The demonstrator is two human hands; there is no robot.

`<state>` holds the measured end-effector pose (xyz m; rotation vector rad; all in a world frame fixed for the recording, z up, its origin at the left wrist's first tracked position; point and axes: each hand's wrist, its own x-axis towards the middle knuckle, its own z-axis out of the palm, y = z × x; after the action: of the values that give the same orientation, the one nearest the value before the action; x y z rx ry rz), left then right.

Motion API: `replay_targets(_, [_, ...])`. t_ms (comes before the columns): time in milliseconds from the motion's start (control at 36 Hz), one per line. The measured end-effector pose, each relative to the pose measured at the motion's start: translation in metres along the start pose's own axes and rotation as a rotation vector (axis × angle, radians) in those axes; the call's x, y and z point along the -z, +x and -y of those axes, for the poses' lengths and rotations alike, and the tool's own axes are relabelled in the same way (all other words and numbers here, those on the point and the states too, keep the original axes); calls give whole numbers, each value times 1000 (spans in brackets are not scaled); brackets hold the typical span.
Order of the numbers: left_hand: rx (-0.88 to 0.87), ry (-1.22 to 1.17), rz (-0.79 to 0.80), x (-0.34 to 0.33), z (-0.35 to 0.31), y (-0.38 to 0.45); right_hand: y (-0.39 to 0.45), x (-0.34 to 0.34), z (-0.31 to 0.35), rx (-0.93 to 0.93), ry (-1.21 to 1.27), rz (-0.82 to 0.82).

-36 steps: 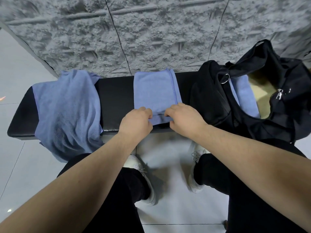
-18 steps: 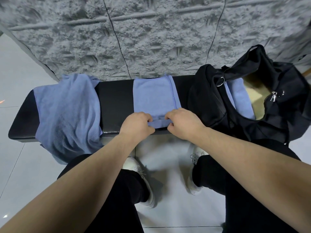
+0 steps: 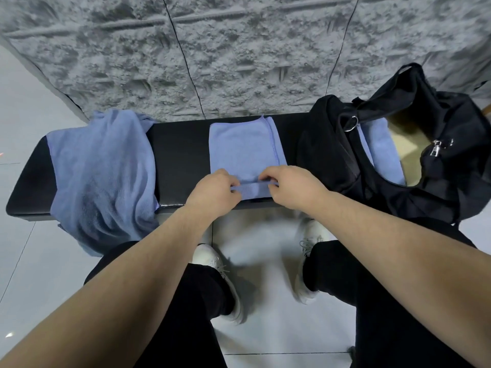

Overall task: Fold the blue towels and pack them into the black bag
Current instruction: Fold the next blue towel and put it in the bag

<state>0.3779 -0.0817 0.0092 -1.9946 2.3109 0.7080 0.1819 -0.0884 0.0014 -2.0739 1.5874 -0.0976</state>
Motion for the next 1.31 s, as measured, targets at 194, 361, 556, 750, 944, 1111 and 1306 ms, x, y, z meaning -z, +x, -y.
replay_targets(194, [-26,-71,-67,-1,1,5,7,0,-3,45,0,-81])
replay_targets(361, [-63,131,-234,-1,-5,7,9,-3,1,160,-122,-187])
replay_targets(556, [-45,87,-201,-3,-8,6,8,-6,3,171,-179,-158])
replay_targets(750, [-103,99,-162,-2,-5,0,-3,-9,2,250,-227,-224])
replay_targets(944, [-131,193,-204,-5,-6,1,-1,-11,5,215,-258,-226])
replay_targets(1111, [-122,198,-222,-4,-7,1,-2,-8,9,176,-257,-179])
replay_targets(1306, [-77,112,-154,-5,-9,-4,-9,-7,8,176,-210,-119])
